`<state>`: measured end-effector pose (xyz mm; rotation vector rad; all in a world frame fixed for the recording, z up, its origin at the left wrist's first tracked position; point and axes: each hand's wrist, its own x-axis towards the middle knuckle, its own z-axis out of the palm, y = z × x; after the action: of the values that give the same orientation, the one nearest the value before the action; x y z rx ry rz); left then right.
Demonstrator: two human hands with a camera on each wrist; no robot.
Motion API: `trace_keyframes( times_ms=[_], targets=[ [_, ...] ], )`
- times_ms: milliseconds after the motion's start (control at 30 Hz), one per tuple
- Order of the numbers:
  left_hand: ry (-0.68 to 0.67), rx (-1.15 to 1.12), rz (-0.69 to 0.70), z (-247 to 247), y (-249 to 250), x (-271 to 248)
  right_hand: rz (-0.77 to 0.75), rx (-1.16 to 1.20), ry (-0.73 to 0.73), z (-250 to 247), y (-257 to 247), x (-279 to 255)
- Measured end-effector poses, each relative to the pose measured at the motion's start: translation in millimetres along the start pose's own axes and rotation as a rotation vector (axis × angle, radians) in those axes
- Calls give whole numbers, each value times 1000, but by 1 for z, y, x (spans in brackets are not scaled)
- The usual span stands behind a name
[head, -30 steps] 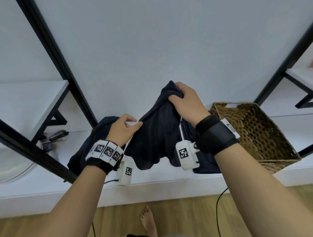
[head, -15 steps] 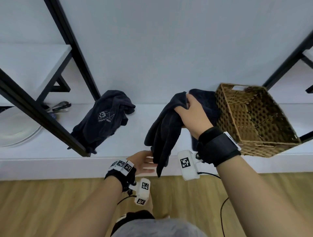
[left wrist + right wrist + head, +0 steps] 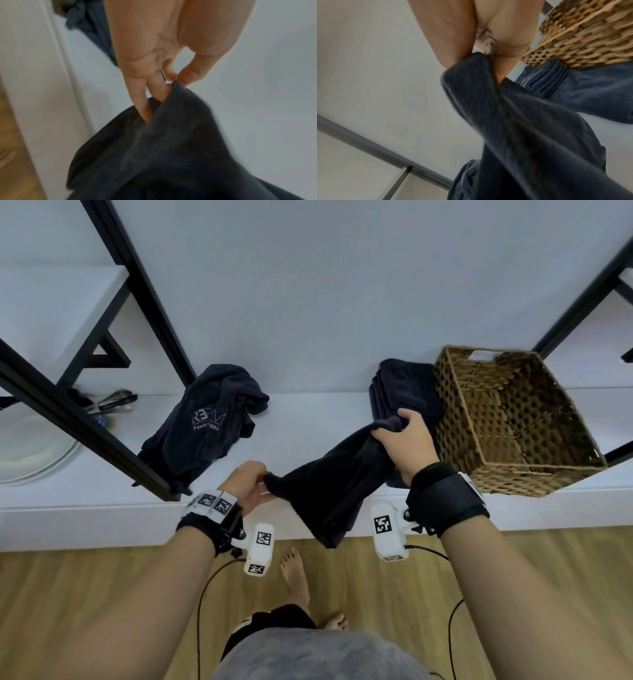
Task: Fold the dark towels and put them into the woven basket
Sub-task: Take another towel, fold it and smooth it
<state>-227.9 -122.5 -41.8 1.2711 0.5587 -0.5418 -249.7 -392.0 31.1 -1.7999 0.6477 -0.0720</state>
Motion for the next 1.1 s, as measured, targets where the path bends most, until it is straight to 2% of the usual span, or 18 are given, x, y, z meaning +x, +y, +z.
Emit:
trace_keyframes(
  times_ms=[100,233,400,600,800,933,1100],
  targets=[
    [85,154,120,-6,27,0,6,33,-6,-9,8,7],
    [84,89,197,-12,59,1,37,124,-88,-14,10,18],
    [-115,-66,214,-7,86,2,51,133,-160,-8,2,41],
    [-189,-254,330,29,142,16,-144,49,-160,-7,-41,83],
    [-320,-366,483,53,212,5,-310,245,-179,-23,-95,108],
    [-373,-359,525,52,215,2,-359,257,-196,-29,-97,107],
    [-273,-244,460,35,164,14,-283,152,-260,-19,-41,99]
  ],
)
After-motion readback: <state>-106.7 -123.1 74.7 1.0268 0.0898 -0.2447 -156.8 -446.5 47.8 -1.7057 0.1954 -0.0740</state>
